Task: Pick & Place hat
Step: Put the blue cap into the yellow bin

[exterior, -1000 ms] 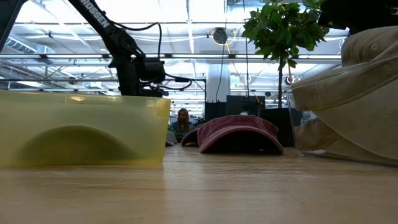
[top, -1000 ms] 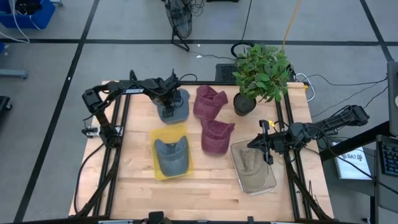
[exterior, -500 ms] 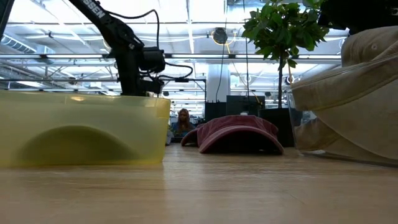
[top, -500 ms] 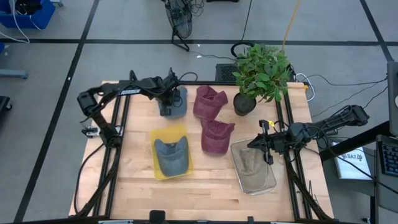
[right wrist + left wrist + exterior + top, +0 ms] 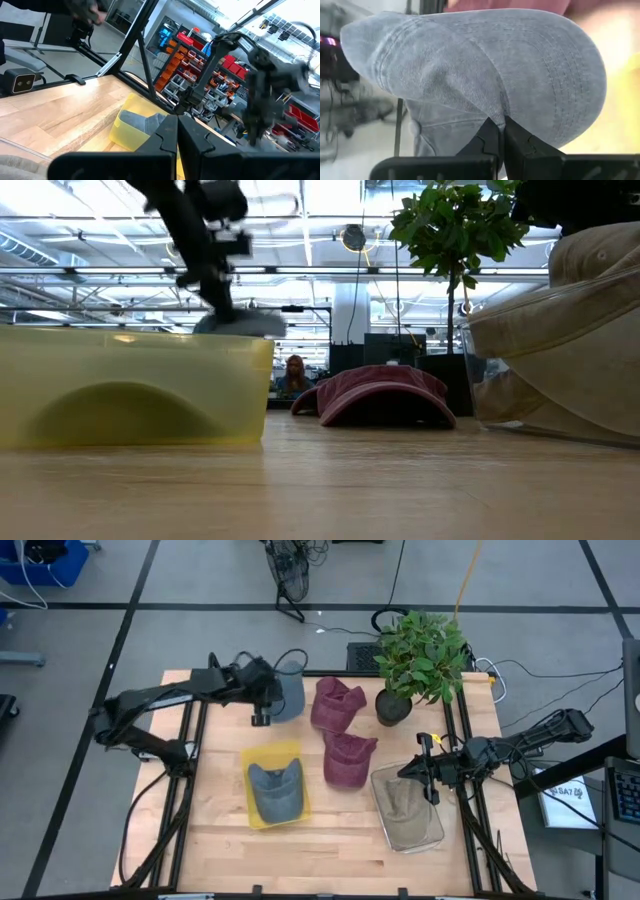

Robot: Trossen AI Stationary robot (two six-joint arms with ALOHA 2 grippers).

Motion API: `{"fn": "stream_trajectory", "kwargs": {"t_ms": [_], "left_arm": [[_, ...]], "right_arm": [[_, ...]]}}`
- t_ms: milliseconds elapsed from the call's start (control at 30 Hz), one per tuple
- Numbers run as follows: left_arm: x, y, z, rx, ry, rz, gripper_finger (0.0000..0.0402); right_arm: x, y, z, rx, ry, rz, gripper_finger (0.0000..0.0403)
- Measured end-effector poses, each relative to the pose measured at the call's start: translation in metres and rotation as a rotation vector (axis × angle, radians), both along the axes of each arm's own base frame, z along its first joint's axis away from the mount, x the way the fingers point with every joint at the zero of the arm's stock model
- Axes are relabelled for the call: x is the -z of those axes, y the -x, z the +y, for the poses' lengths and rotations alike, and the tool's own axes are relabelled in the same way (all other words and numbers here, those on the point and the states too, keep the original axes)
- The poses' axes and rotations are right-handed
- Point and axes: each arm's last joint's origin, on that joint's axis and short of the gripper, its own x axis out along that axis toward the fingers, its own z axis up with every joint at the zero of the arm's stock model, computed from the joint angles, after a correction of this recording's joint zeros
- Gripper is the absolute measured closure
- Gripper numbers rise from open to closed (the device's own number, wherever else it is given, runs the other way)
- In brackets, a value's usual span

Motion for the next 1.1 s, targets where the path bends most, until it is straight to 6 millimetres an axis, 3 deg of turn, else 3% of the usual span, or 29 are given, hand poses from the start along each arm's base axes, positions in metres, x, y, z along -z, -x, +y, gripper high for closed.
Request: {"fn": "stream_trajectory", "kwargs": {"t_ms": [267,433,767,1100], "left_arm": [[-0.050,0.022,-0.068,0.009,0.140,-0.155,0.0393],[-0.055,0.021,-0.102,0.010,0.250,-0.194,0.0395],[-0.034,0.009,-0.165,0.040,0.374,-0.071,0.0390],[0.017,-0.024,-0.207,0.042,0.347,0.111,0.0391]], "right_arm": [[0.000,0.000,0.000,0.000,0.000,0.000,0.0403],[0.000,0.000,0.000,0.000,-0.004,0.001,0.0403],[0.000,0.000,0.000,-0.002,-0.022,0.006,0.0403],[0.000,0.000,0.000,-0.004,-0.027,0.001,0.0403]]}}
